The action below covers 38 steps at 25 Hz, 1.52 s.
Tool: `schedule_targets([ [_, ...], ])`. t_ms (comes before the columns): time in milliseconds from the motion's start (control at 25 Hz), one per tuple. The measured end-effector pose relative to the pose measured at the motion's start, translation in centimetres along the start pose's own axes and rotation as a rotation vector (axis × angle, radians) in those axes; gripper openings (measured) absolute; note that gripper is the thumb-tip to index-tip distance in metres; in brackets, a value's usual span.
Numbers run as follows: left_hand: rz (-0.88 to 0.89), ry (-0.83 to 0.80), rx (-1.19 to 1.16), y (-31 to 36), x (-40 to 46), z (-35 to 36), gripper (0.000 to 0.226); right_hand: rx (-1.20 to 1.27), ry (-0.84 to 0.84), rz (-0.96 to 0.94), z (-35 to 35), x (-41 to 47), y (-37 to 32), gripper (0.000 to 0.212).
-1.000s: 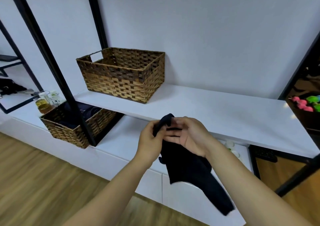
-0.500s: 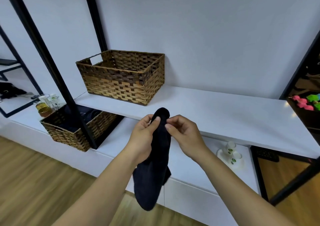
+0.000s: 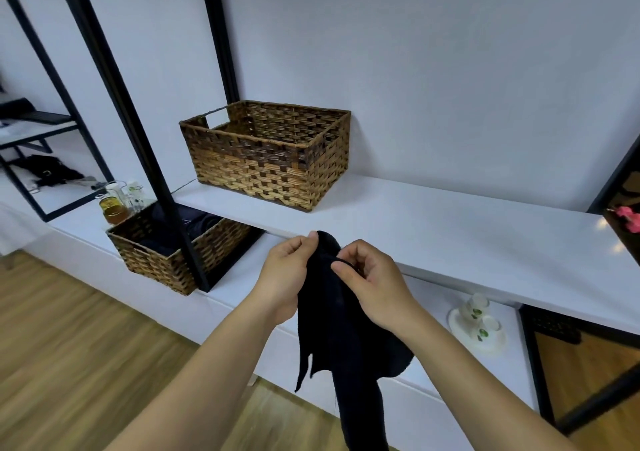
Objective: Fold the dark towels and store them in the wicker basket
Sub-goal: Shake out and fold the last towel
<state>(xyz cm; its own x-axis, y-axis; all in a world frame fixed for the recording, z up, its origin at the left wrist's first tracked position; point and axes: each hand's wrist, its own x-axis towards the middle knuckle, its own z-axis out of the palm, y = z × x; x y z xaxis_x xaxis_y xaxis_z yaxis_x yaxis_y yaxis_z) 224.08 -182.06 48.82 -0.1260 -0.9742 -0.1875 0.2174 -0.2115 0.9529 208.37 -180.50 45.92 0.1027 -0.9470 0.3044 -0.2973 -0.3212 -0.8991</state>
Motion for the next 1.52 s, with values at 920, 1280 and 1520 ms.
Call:
schedule_targets([
  [920,-0.155,0.048,0.160,-1.8,2.2,-1.7,0.026,-0.184,-0.043,0.011,-1.4,-0.7,1.1,0.010],
  [1280,-0.071,0.084,0.411,-2.1,3.3,-2.9,0.029,-0.277,-0.201,0.021,-1.5,-0.3,1.0,0.007],
  [1520,-0.068,0.099,0.354,-1.5,4.0,-4.0,0.021,-0.365,-0.269,0.044,-1.7,-0.1,1.2,0.010],
])
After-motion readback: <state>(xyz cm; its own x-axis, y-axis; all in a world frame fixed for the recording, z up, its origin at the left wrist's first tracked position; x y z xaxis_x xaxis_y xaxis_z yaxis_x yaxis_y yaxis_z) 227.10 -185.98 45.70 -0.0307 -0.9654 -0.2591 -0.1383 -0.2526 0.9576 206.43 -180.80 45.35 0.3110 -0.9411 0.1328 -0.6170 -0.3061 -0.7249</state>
